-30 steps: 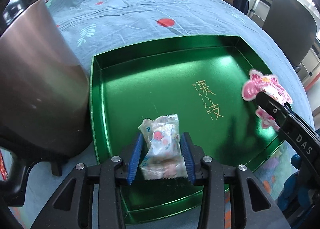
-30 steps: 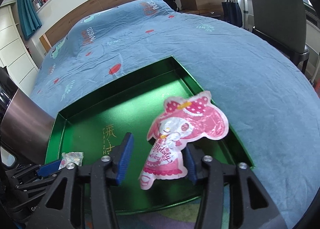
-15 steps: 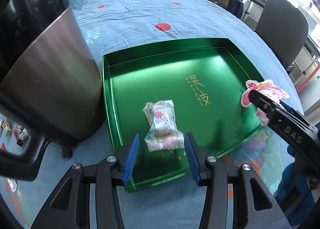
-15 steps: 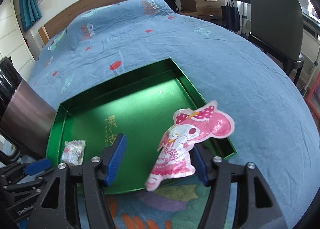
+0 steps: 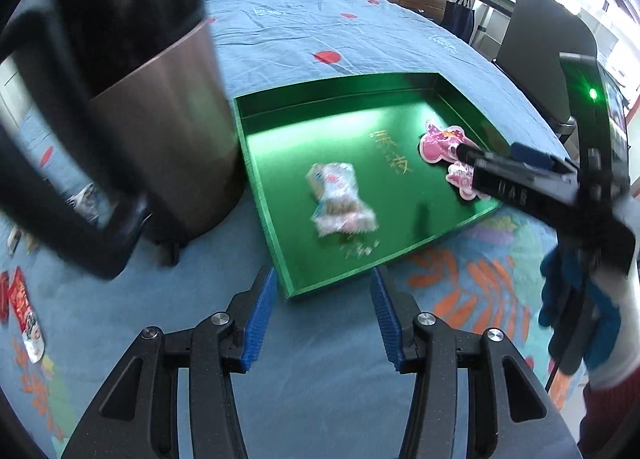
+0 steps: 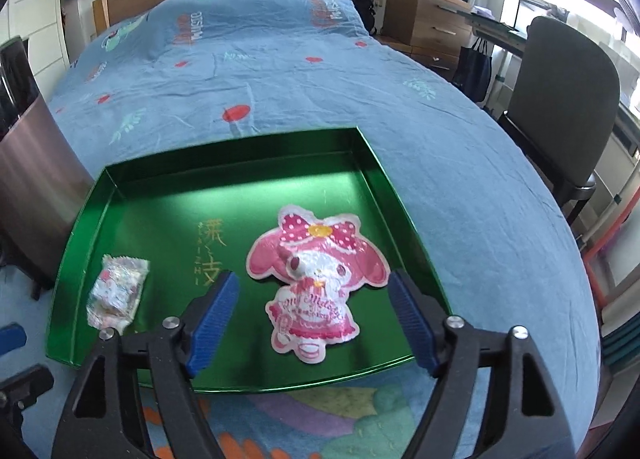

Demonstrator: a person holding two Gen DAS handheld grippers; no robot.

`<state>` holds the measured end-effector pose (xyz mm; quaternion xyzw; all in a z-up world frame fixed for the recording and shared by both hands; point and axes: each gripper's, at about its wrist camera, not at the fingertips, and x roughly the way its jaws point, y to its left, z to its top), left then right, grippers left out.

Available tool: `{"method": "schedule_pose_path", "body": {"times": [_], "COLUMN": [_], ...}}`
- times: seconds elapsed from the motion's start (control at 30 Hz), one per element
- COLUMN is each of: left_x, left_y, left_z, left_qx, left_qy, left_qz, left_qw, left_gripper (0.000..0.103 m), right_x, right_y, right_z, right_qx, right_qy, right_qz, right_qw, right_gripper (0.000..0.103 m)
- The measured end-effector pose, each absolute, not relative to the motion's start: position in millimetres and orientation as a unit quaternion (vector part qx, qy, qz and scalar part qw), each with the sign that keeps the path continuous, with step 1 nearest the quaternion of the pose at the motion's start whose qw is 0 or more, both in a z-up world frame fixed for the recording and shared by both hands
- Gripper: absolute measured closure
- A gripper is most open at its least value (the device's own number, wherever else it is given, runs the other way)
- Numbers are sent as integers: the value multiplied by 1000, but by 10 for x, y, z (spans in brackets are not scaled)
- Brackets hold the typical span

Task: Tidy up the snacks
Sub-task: 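Open left tool over the tray while right tool releases the pink bag inside, then withdraw both tools from the tray back toward the remaining snacks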

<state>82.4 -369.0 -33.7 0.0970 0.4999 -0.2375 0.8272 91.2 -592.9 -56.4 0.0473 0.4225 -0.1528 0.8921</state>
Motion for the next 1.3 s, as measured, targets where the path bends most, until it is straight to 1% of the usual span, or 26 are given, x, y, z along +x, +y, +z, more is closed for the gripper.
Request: {"method": "schedule_pose_path", "body": {"times": [0.23, 0.53, 0.63, 0.9, 1.3], "left_x": [683, 637, 602, 435, 45], "left_y": [-3277, -2618, -2446, -1791, -811], "left_z": [-315, -198, -150, -59, 213], "left_qx": [98, 66, 60, 28, -9], "left_qy": [493, 488, 484, 483, 456], "left_qz": [-217, -181, -172, -137, -67], "left_qw": [837, 851, 856, 864, 887], "left_gripper": [59, 58, 55, 55, 55], "right_x": [775, 425, 281, -7, -313], "right_y": [-5752, -5261, -5045, -4481, -3444], "right_z": [-403, -127, -47, 78, 330], "right_qx": [64, 66, 64, 57, 44], "right_qy": [402, 379, 374, 371, 361], "right_qz": [-155, -136, -127, -97, -29], "right_qw": [900, 913, 917, 922, 931], "right_gripper": [0, 0, 0, 0, 0]}}
